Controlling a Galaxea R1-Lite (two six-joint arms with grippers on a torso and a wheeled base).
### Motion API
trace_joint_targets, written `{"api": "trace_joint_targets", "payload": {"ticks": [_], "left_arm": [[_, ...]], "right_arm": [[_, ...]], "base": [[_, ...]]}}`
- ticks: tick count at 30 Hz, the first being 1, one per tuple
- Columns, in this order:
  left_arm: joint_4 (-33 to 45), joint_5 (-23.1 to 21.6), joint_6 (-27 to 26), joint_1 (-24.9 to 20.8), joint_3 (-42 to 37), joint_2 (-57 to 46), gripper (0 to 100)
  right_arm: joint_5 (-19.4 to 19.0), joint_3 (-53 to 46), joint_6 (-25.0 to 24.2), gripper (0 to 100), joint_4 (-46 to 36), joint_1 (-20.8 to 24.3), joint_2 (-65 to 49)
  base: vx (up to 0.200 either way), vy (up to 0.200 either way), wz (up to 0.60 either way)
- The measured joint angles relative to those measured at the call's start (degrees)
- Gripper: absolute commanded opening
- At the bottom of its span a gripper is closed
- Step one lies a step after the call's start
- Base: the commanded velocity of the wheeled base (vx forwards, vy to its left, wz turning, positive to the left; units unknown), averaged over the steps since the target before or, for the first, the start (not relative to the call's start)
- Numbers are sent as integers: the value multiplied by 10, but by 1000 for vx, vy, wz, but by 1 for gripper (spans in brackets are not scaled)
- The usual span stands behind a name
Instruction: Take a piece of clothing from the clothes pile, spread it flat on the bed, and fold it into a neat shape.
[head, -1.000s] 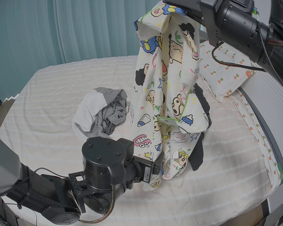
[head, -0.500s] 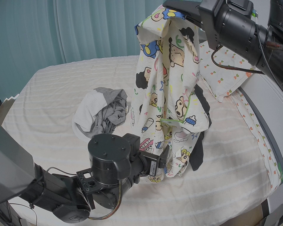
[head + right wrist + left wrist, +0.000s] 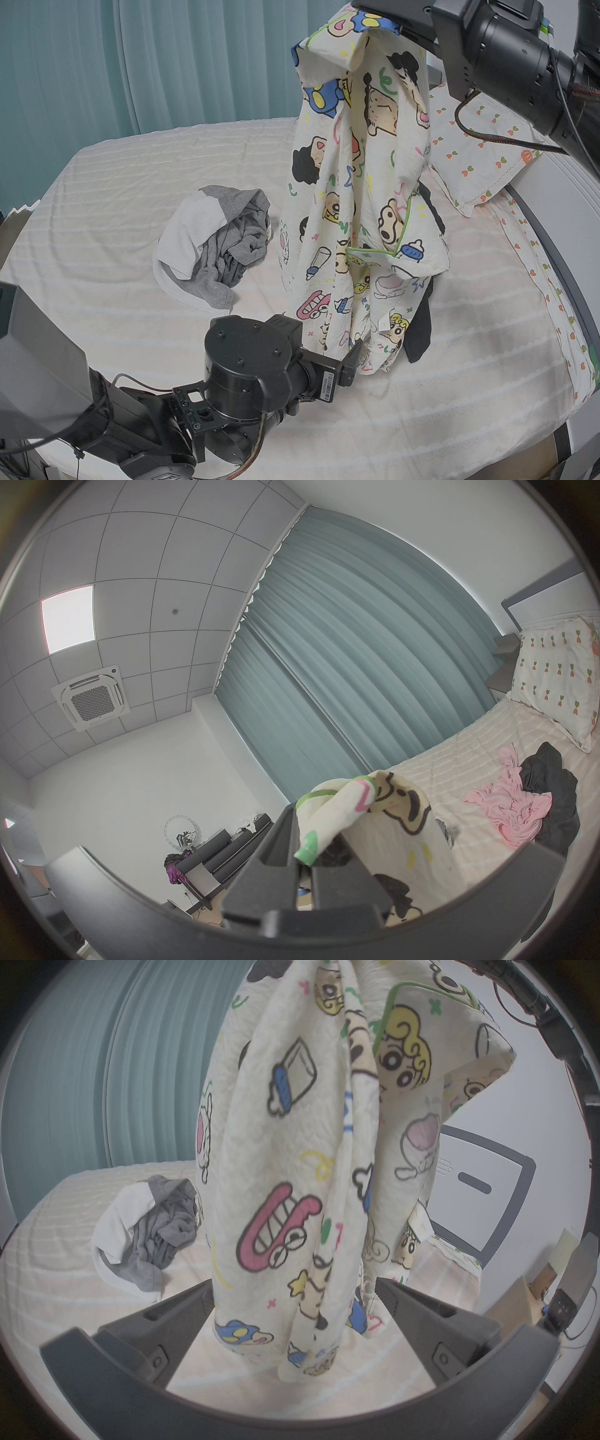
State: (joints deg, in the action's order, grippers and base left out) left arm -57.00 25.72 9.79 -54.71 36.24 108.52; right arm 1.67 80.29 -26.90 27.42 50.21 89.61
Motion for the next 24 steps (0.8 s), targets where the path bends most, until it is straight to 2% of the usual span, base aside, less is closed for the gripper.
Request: {"api": "trace_joint_targets", "payload": {"ticks": [8, 20, 24], "left_arm": [[0, -18, 29, -11, -13, 2, 100], [-6, -112, 65, -17, -46, 0, 100], [-10, -120, 70, -15, -39, 6, 100]], "right_arm": [[-1, 11, 1, 0, 0, 1, -14], [-1, 12, 0, 0, -1, 1, -26], [-1, 12, 0, 0, -1, 1, -27]], "base": [[0, 0, 0], [0, 0, 0], [0, 0, 0]]}}
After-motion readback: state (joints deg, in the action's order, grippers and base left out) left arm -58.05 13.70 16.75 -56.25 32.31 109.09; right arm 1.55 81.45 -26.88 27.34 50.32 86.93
